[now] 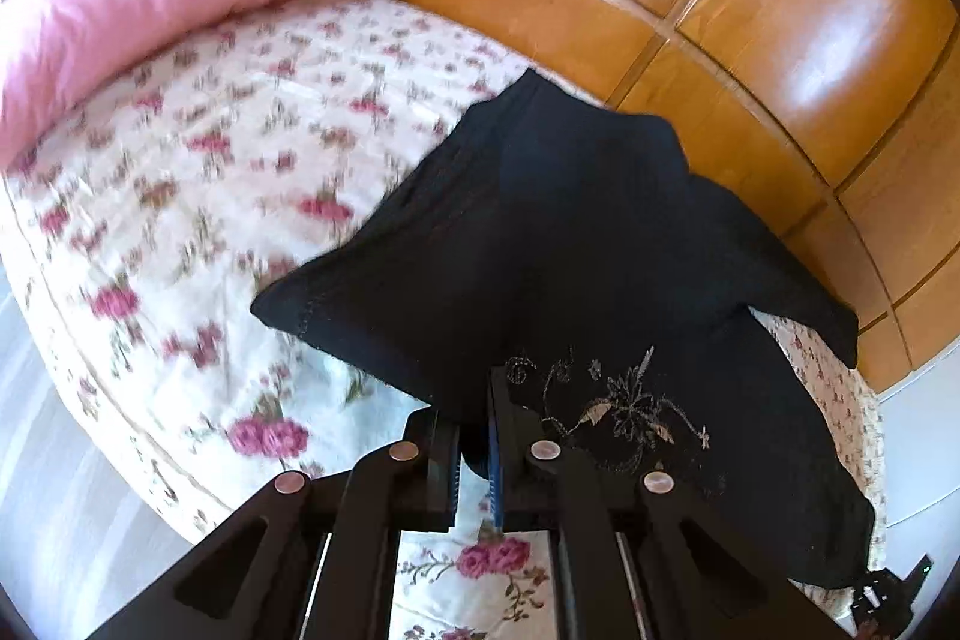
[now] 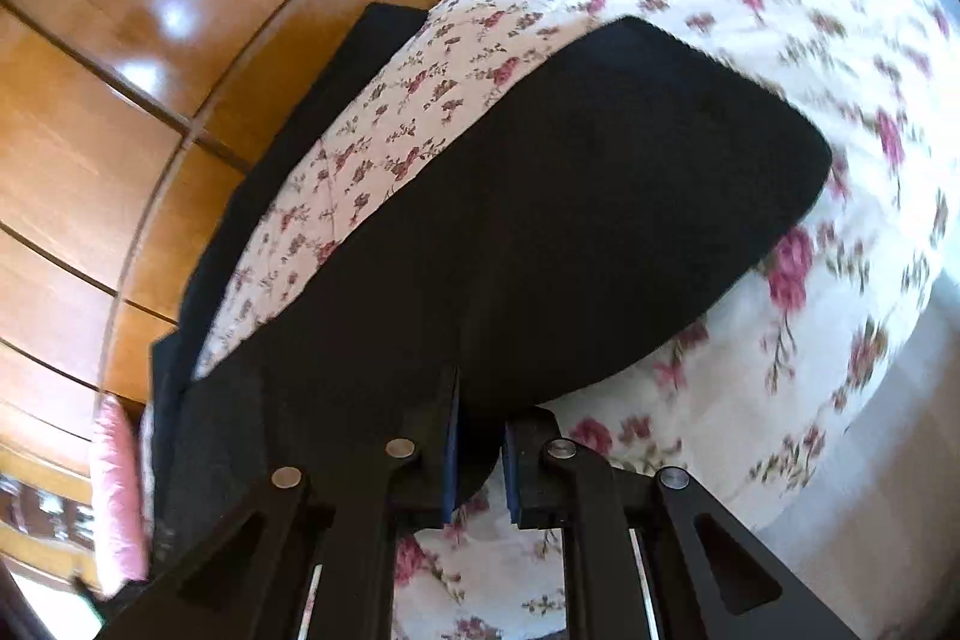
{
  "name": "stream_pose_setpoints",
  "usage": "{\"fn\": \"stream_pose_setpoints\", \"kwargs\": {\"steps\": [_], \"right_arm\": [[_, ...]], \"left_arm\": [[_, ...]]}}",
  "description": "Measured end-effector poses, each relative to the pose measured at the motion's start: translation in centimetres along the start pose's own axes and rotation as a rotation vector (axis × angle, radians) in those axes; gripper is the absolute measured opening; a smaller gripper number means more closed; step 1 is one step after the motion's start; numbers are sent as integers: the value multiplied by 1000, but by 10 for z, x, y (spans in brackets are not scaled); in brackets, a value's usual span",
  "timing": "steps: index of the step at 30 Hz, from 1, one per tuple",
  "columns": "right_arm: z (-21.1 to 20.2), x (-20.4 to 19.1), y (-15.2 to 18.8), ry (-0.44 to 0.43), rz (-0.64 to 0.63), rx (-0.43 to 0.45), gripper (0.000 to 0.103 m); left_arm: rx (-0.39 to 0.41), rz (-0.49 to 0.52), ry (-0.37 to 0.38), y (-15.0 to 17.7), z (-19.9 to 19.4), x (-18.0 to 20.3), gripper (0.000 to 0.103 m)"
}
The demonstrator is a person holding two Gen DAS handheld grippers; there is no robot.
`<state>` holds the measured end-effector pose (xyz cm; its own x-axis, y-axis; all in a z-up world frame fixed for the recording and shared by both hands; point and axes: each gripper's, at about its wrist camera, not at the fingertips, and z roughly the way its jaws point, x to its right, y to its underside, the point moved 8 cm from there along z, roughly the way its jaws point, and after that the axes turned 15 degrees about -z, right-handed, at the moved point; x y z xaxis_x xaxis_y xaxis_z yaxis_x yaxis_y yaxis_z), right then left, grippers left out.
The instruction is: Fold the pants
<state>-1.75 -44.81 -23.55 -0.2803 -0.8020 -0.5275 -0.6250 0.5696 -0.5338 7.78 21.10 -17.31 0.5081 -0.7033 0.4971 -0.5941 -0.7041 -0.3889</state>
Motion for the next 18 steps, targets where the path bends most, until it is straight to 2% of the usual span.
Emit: {"fn": "stream_pose_setpoints", "kwargs": {"steps": [2,4,9,11,13,16,18], "right_arm": [[-4,11,-3,-5,42,23,25],[-8,23,-9,19,69,43,37],[-18,63,-34,78,181,117,39],[-23,75,-45,118,192,145,33],[-32,76,-58,153,151,179,12],[-48,63,-71,219,26,233,12],[-48,60,-74,290,-47,222,12]], "left_arm": [[3,13,-20,4,4,-1,7],[9,33,-32,6,6,1,8],[-3,14,-35,3,10,3,11],[-4,5,-31,2,10,3,13],[-2,14,-34,1,11,4,13],[0,25,-39,3,10,3,13],[-5,27,-40,4,11,3,13]]}}
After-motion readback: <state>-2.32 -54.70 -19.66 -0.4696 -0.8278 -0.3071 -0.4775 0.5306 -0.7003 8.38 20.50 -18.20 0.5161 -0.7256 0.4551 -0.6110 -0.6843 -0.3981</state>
